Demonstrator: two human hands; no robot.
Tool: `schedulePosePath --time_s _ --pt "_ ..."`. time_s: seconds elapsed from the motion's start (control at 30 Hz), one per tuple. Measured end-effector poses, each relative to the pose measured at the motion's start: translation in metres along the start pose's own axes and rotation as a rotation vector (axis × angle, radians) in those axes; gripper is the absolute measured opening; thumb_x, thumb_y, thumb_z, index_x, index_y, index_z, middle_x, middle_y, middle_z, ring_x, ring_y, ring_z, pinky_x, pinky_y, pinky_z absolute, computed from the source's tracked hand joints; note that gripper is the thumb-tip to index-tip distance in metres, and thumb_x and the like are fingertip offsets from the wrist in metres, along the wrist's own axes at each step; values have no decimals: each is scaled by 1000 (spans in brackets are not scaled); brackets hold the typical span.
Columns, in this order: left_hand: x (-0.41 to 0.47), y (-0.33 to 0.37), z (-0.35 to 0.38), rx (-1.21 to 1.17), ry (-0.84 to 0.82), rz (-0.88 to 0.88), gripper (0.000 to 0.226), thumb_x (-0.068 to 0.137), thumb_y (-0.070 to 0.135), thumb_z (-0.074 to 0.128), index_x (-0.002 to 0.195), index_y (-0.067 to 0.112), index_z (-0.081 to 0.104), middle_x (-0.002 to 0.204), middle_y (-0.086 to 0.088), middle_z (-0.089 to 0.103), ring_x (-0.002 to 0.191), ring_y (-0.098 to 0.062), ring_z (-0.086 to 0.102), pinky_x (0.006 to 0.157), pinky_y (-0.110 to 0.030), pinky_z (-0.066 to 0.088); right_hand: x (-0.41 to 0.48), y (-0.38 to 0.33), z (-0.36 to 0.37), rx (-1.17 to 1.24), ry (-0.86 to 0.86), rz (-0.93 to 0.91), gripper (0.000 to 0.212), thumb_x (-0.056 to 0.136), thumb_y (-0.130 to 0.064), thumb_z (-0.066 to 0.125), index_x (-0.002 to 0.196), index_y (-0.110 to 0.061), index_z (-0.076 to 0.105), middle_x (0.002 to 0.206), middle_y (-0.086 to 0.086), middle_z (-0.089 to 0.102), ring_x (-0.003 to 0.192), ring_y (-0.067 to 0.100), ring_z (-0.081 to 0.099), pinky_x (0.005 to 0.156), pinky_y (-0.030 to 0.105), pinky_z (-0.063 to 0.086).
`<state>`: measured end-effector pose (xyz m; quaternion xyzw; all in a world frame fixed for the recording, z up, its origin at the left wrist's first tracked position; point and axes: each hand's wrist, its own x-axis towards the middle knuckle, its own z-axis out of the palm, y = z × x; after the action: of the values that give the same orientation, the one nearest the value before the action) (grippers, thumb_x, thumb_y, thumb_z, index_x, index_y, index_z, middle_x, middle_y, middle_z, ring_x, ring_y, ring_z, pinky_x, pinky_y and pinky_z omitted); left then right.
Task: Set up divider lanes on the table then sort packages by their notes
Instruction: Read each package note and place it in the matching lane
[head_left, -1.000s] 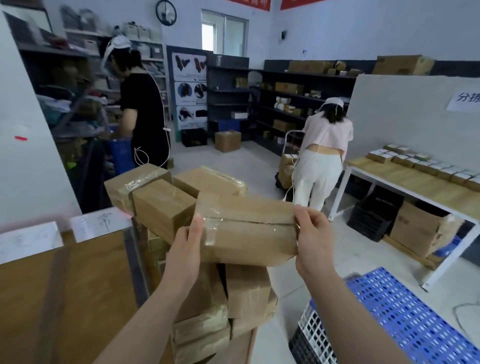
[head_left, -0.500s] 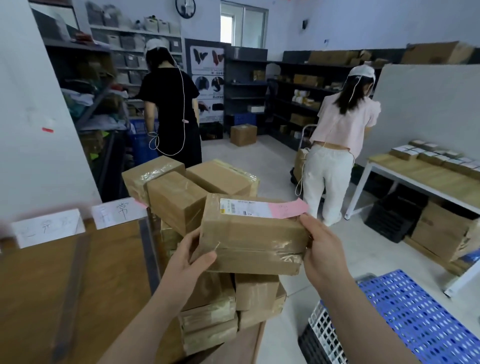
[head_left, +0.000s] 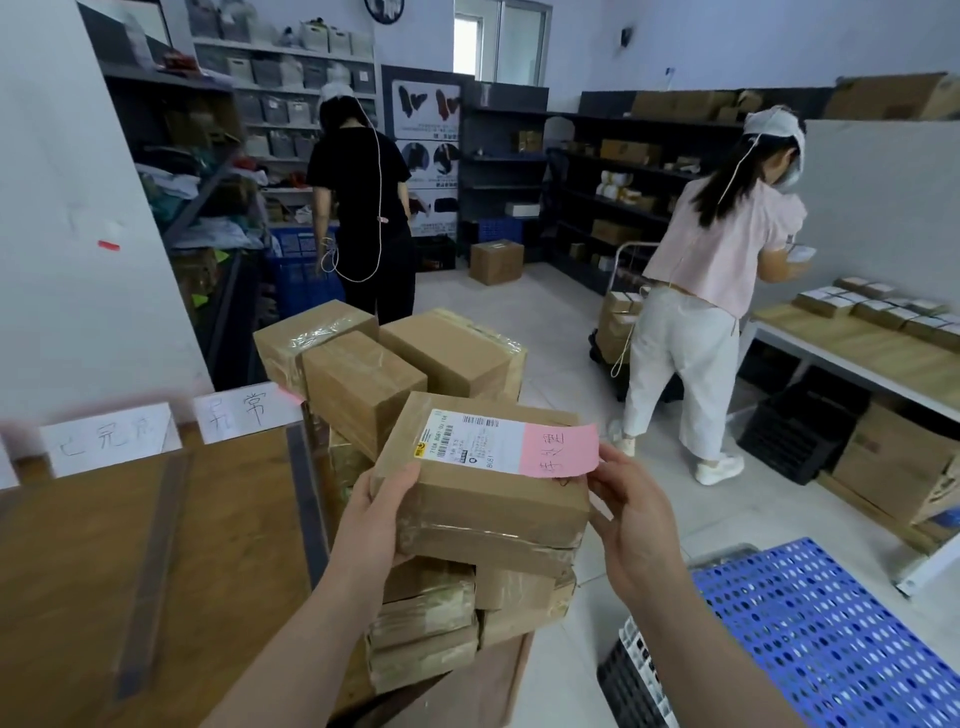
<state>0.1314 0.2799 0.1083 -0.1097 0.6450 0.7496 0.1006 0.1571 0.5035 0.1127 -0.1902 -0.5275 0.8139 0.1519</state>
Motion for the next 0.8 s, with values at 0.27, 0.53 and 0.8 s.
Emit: schedulePosePath --time_s 0.27,0.53,0.8 --pt "-6 18 6 -86 -22 40 33 94 40 53 124 30 45 113 9 52 107 -15 51 95 -49 49 2 -33 -8 -161 -191 207 34 79 -52 63 94 -23 73 94 7 68 90 25 60 86 44 48" --pt "-14 28 20 -70 -25 137 106 64 92 44 152 45 8 155 12 32 141 -19 33 116 -51 29 -2 -45 14 -53 -148 121 26 87 -37 60 98 -14 67 88 4 64 71 17 52 64 34 48" --pt "-41 31 -16 -2 -79 210 112 58 88 60 144 61 -6 154 20 31 135 -17 43 105 -51 45 -20 -16 91 -34 -225 81 44 79 -48 68 112 -19 67 116 4 69 108 24 60 91 46 50"
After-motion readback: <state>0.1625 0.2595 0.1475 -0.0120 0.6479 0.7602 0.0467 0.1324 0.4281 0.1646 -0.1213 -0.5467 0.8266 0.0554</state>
